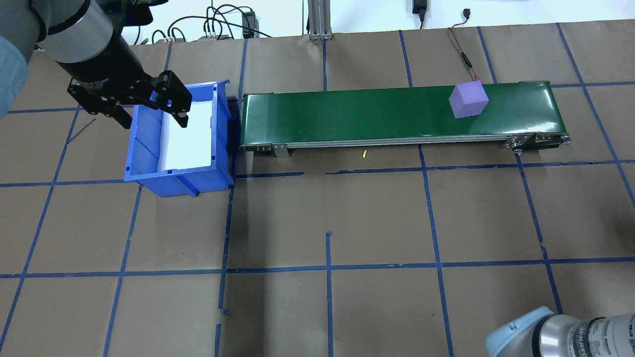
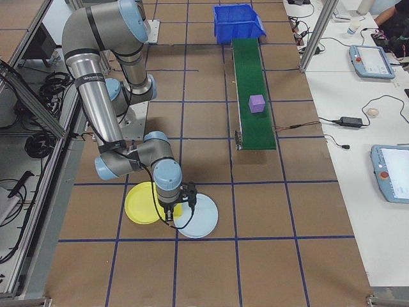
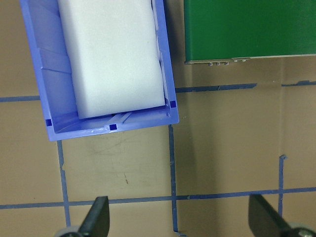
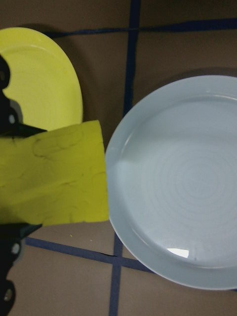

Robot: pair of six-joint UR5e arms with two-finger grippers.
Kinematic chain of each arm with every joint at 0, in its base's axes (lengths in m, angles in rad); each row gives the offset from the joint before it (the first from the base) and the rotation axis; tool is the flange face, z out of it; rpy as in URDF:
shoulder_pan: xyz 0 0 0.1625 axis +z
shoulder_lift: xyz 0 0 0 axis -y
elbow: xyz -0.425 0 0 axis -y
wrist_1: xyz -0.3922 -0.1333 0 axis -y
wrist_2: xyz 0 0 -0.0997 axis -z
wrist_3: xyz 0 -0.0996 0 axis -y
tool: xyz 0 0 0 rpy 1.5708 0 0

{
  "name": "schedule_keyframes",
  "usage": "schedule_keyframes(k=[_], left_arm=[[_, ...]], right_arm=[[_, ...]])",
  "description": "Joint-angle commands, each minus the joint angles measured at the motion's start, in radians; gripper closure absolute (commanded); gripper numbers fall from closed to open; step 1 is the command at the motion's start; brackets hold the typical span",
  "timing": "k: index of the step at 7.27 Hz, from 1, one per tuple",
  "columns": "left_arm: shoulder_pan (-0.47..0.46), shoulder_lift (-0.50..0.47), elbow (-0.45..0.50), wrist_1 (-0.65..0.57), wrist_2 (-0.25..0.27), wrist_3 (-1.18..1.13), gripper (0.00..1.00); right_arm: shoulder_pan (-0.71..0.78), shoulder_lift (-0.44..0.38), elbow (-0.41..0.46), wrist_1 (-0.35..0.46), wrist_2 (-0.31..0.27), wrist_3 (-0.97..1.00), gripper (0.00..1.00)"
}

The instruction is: Move block left to right into plate

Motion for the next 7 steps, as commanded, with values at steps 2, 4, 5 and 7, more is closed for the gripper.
schedule_keyframes(k=[2, 4, 5, 7], left_arm=[[0.0, 0.0, 0.0, 0.0, 0.0, 0.0, 0.0], [0.0, 0.0, 0.0, 0.0, 0.0, 0.0, 0.0], [0.0, 0.002, 0.0, -0.002, 0.002, 0.0, 0.0], [0.0, 0.002, 0.0, -0.002, 0.0, 0.0, 0.0]], right_arm=[[-0.105, -0.029, 0.076, 0.12, -0.025, -0.004, 0.68], [-0.184, -0.029, 0.139, 0.117, -0.021, -0.095, 0.0], [-0.183, -0.036, 0.132, 0.113, -0.02, -0.067, 0.0], [-0.049, -0.105, 0.094, 0.114, -0.009, 0.043, 0.0]])
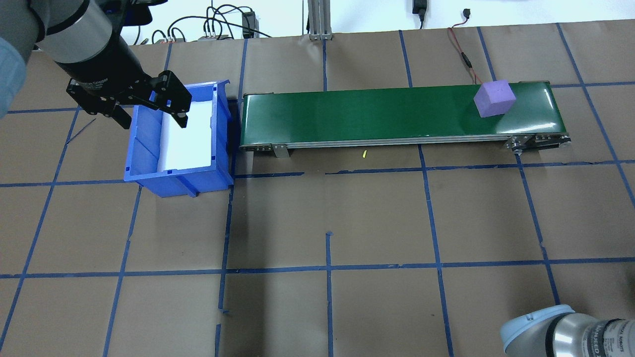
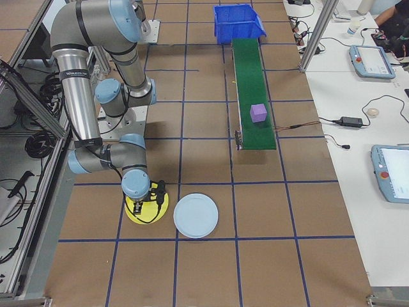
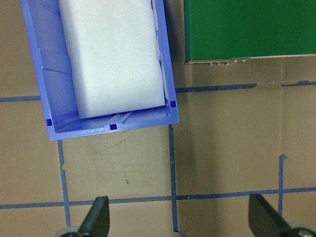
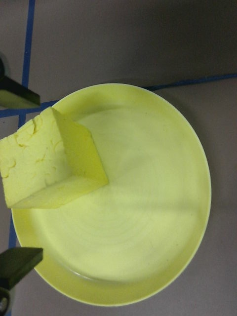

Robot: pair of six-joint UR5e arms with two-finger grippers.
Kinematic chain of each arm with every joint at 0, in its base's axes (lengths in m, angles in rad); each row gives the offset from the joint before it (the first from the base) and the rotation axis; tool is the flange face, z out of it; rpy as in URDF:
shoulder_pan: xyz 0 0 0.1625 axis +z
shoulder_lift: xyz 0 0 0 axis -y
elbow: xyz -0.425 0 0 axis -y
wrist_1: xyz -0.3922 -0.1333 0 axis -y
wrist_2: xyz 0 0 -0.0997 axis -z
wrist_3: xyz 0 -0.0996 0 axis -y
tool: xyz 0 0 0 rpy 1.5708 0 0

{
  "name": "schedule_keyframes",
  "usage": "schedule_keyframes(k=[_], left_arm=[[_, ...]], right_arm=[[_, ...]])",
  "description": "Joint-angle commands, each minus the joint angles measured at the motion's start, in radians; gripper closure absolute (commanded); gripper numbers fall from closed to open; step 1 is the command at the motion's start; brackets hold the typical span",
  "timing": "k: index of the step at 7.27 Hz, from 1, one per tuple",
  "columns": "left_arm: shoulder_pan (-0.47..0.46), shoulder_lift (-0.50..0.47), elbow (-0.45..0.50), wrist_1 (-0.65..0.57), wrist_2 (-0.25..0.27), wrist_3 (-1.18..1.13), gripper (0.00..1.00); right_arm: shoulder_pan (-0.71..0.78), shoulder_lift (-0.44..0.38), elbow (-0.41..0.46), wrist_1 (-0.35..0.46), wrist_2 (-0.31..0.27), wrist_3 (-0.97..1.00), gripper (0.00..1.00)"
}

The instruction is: Move block left to right into plate

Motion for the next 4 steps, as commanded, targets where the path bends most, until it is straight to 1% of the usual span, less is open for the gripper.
schedule_keyframes(k=[1, 2, 4], left_arm=[[0.0, 0.0, 0.0, 0.001, 0.001, 0.0, 0.0], [0.0, 0.002, 0.0, 0.001, 0.0, 0.0, 0.0], [0.0, 0.002, 0.0, 0.001, 0.0, 0.0, 0.0]], right_arm=[[0.251, -0.066, -0.076, 0.002, 0.042, 0.124, 0.01], [0.374, -0.062, -0.109, 0.003, 0.125, 0.207, 0.01], [0.532, -0.046, -0.123, -0.006, 0.316, 0.435, 0.0]])
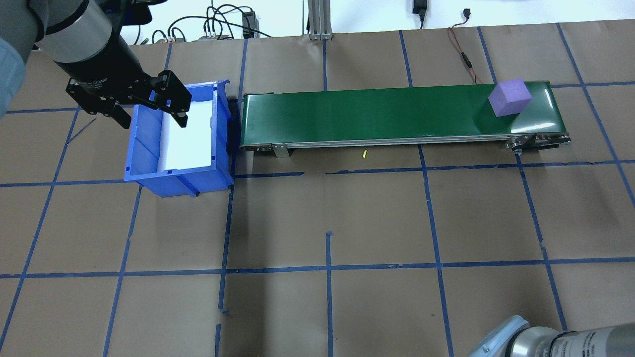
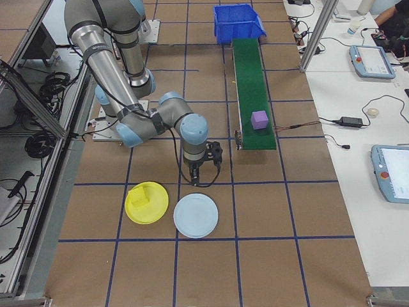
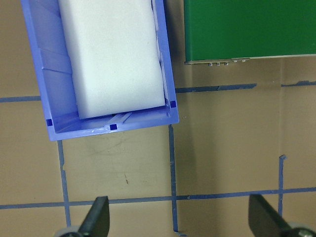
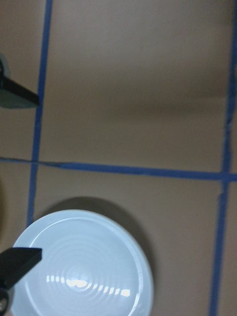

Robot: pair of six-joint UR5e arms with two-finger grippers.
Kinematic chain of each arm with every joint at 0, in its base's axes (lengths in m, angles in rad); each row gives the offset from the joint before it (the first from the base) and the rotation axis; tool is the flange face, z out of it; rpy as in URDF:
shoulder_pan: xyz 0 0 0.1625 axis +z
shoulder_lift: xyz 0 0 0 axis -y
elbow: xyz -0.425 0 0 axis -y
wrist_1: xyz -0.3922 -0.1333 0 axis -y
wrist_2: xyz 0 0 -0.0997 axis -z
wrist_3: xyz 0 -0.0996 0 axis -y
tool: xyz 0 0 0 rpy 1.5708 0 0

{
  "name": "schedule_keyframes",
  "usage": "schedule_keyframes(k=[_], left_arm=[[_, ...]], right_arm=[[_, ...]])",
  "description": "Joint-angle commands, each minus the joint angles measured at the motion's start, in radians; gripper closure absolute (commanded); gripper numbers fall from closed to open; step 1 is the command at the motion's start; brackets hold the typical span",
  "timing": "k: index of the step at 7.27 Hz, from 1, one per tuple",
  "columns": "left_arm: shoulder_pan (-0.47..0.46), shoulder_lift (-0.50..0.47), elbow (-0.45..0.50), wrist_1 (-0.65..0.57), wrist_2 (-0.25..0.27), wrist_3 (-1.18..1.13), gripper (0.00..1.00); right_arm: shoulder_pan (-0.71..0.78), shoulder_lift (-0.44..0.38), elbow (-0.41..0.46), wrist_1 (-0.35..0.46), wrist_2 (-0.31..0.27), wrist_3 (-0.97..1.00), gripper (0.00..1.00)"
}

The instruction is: Move block left to right into plate

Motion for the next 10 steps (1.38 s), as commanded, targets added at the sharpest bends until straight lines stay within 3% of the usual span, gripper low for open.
schedule_keyframes(k=[1, 2, 3, 5, 6, 10], left_arm=[[0.0, 0.0, 0.0, 0.0, 0.0, 0.001, 0.0], [0.0, 0.0, 0.0, 0.0, 0.0, -0.001, 0.0], [0.0, 0.0, 0.0, -0.001, 0.0, 0.001, 0.0], [0.0, 0.0, 0.0, 0.0, 0.0, -0.001, 0.0], [0.0, 0.0, 0.0, -0.001, 0.0, -0.001, 0.0], [0.0, 0.0, 0.0, -0.001, 0.0, -0.001, 0.0]], right_arm=[[0.205, 0.023, -0.045, -0.024, 0.126, 0.264, 0.0], [0.269, 0.076, -0.11, -0.026, 0.131, 0.353, 0.01], [0.307, 0.157, -0.188, -0.032, 0.211, 0.412, 0.0], [0.332, 0.245, -0.274, -0.032, 0.253, 0.446, 0.01], [0.34, 0.256, -0.277, -0.032, 0.296, 0.49, 0.01], [0.367, 0.348, -0.284, -0.144, 0.327, 0.501, 0.02]])
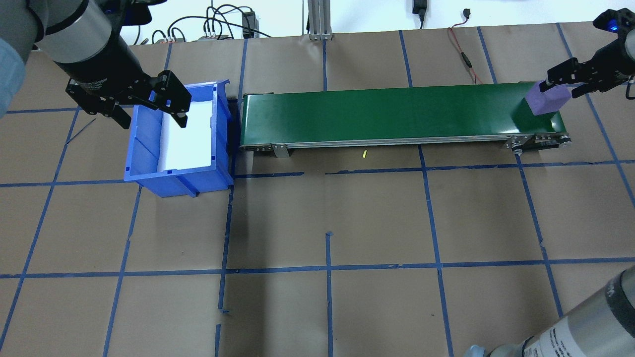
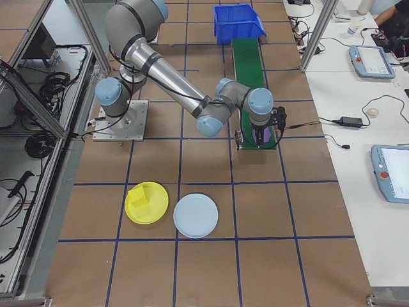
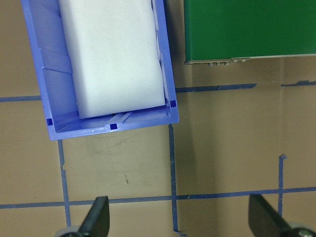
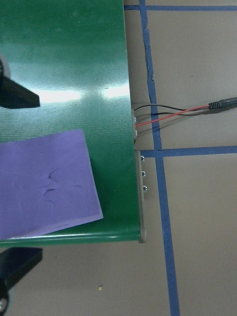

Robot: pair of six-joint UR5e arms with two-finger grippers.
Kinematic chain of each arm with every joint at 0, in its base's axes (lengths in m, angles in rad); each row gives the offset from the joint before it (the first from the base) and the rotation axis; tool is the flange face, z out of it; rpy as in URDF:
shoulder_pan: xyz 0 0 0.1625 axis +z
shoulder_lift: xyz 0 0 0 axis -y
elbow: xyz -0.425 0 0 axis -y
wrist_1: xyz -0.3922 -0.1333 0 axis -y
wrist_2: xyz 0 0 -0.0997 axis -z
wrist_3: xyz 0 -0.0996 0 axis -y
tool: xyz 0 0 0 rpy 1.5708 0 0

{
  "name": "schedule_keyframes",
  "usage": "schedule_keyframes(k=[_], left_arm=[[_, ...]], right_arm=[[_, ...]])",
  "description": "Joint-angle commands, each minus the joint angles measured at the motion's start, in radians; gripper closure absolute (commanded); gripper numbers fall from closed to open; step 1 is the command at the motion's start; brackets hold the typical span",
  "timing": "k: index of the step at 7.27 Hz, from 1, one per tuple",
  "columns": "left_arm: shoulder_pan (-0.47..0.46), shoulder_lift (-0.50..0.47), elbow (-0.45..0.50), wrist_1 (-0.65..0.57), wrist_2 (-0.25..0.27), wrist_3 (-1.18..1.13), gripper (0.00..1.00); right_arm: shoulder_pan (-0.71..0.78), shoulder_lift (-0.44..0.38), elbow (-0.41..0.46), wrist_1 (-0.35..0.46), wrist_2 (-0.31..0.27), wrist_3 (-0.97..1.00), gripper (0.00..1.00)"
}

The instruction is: Move block left to right into plate

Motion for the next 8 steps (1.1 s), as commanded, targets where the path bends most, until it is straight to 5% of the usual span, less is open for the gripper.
schedule_keyframes(k=[1, 2, 3, 4, 7, 8], left_arm=[[0.0, 0.0, -0.002, -0.001, 0.0, 0.0, 0.0], [0.0, 0.0, -0.002, -0.001, 0.001, 0.0, 0.0], [0.0, 0.0, -0.002, -0.001, 0.001, 0.0, 0.0], [0.0, 0.0, -0.002, 0.001, 0.0, 0.002, 0.0], [0.0, 0.0, 0.006, -0.008, 0.001, 0.0, 0.0], [0.005, 0.0, 0.011, -0.011, 0.001, 0.0, 0.0]], right_arm=[[0.002, 0.051, 0.0, -0.067, 0.002, -0.048, 0.06], [0.002, 0.054, 0.001, -0.067, -0.012, -0.085, 0.37], [0.002, 0.05, 0.001, -0.064, -0.057, -0.099, 0.78], [0.002, 0.03, -0.002, -0.049, -0.091, -0.101, 0.92], [-0.086, -0.042, 0.021, -0.035, -0.357, -0.511, 0.96], [-0.186, -0.046, 0.043, -0.035, -0.402, -0.626, 0.96]])
